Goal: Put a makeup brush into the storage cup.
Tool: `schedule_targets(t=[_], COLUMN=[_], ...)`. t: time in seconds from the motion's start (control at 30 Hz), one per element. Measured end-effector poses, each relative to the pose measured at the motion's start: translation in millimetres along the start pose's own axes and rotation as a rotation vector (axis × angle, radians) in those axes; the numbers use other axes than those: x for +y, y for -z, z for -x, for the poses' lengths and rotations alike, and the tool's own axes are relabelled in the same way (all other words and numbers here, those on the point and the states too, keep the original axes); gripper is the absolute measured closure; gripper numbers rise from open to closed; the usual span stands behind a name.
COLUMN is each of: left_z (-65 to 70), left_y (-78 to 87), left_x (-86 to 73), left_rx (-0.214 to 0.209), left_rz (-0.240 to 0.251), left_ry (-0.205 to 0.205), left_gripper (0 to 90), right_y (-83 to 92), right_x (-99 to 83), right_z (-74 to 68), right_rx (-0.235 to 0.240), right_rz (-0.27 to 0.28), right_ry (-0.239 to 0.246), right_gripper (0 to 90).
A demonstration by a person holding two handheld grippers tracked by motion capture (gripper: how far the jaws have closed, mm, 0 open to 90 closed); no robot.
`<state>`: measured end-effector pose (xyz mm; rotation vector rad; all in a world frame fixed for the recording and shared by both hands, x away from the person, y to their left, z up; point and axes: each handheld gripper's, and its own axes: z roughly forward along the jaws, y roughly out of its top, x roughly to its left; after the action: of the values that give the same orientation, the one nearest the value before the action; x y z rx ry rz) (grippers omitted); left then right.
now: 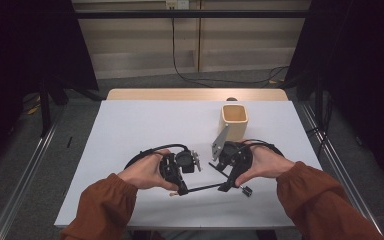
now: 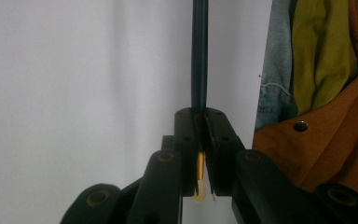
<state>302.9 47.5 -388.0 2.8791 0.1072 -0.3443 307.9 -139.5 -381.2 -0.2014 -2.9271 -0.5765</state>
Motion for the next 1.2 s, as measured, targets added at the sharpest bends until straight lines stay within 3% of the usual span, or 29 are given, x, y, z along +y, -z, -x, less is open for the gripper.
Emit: schedule_targets(t=[0.13, 0.17, 0.2, 0.33, 0.4, 0.43, 0.7, 0.97, 1.0, 1.03, 1.07, 1.1, 1.13, 1.2], left_z=[-0.7, -1.2, -0.4, -1.3, -1.4, -2.4, -1.3, -2.6, -2.9, 1.2, 1.5, 1.5, -1.6, -0.9], left_y=[0.0, 0.3, -0.4, -0.8, -0.4, 0.0, -0.9, -0.8, -0.4, -3.6, -4.3, -4.4, -1.8, -1.6], left_x=[-0.1, 0.0, 0.0, 0.2, 0.5, 0.8, 0.5, -1.3, -1.0, -1.7, -1.9, -2.1, -1.9, -2.5], left_rx=[-0.001, -0.021, -0.008, -0.028, -0.003, -0.005, -0.014, 0.014, 0.009, -0.008, 0.013, 0.011, -0.014, -0.017], left_rz=[-0.001, -0.003, -0.002, -0.005, 0.002, -0.011, 0.002, 0.000, -0.009, 0.039, 0.036, 0.040, 0.014, 0.015], left_ry=[-0.004, -0.003, 0.000, 0.000, 0.002, -0.016, 0.000, -0.019, -0.027, 0.035, 0.030, 0.031, -0.001, 0.006], left_gripper=[84.4, 84.3, 84.3, 84.3, 84.3, 84.3, 84.3, 84.4, 84.4, 84.3, 84.3, 84.3, 84.3, 84.2], right_y=[-6.9, -7.6, -9.7, -12.0, -12.8, -13.5, -17.9, -23.2, -23.9, -24.4, -24.5, -25.0, -25.2, -25.1], right_x=[2.3, 2.7, 3.3, 4.9, 5.5, 5.8, 9.3, 11.8, 12.0, 12.1, 11.8, 11.6, 11.5, 11.0], right_z=[-1.9, -3.1, -2.2, -3.6, -3.7, -3.3, -1.9, -2.3, -2.0, -1.9, -1.5, -0.9, -1.3, -1.6], right_rx=[0.022, 0.029, 0.023, 0.033, 0.040, 0.048, 0.056, 0.076, 0.076, 0.078, 0.079, 0.080, 0.082, 0.086], right_rz=[-0.048, -0.067, -0.054, -0.083, -0.076, -0.072, -0.068, -0.057, -0.054, -0.054, -0.055, -0.050, -0.053, -0.052], right_ry=[0.032, 0.031, 0.059, 0.060, 0.063, 0.067, 0.069, 0.081, 0.086, 0.087, 0.086, 0.094, 0.093, 0.091], right_gripper=[40.6, 43.0, 46.2, 53.6, 56.4, 58.2, 69.1, 79.5, 81.7, 84.3, 84.4, 84.8, 85.0, 85.2])
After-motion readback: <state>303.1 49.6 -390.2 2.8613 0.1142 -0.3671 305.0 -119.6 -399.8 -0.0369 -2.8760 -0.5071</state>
